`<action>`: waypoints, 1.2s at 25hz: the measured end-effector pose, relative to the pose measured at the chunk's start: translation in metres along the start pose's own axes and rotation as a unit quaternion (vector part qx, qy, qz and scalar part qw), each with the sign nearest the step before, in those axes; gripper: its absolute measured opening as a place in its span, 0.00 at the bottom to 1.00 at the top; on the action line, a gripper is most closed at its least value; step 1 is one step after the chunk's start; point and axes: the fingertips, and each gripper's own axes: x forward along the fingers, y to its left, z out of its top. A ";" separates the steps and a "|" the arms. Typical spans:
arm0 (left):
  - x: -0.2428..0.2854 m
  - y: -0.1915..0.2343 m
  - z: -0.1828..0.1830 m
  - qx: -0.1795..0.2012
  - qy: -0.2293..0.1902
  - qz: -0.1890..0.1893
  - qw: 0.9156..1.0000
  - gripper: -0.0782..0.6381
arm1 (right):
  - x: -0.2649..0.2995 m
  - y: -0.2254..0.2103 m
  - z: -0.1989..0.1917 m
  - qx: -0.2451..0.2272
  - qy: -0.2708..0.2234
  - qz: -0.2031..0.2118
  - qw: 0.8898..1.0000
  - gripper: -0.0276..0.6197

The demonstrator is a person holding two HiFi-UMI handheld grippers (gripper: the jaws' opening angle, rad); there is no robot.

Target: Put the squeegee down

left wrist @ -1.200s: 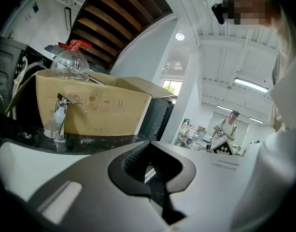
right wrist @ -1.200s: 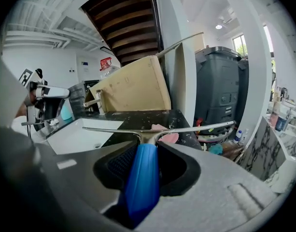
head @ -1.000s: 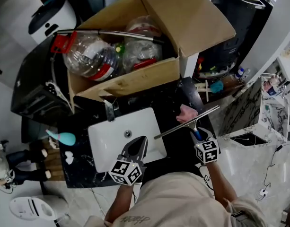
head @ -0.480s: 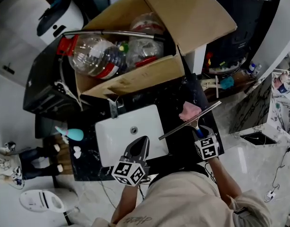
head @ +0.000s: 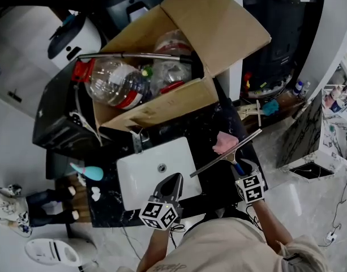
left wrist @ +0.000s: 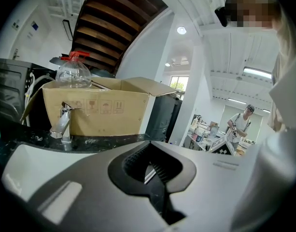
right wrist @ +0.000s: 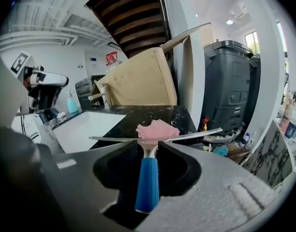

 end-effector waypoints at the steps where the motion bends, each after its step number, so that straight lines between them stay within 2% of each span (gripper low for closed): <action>1: 0.001 -0.003 -0.001 0.001 0.001 -0.004 1.000 0.13 | -0.005 0.000 0.002 0.003 -0.004 0.001 1.000 0.26; 6: 0.006 -0.014 0.000 0.013 -0.002 -0.026 1.000 0.13 | -0.037 0.006 0.024 -0.005 -0.034 0.017 0.999 0.20; 10: 0.014 -0.018 0.010 0.023 -0.012 -0.041 0.999 0.13 | -0.057 0.010 0.050 -0.029 -0.058 0.032 0.997 0.05; 17: 0.013 -0.019 0.040 0.041 -0.043 -0.049 0.997 0.13 | -0.083 0.025 0.097 -0.063 -0.111 0.052 0.990 0.05; 23: 0.005 -0.024 0.060 0.054 -0.066 -0.049 0.995 0.13 | -0.103 0.034 0.134 -0.119 -0.153 0.044 0.980 0.05; 30: -0.004 -0.023 0.091 0.072 -0.110 -0.038 0.991 0.13 | -0.125 0.037 0.164 -0.110 -0.214 0.045 0.969 0.05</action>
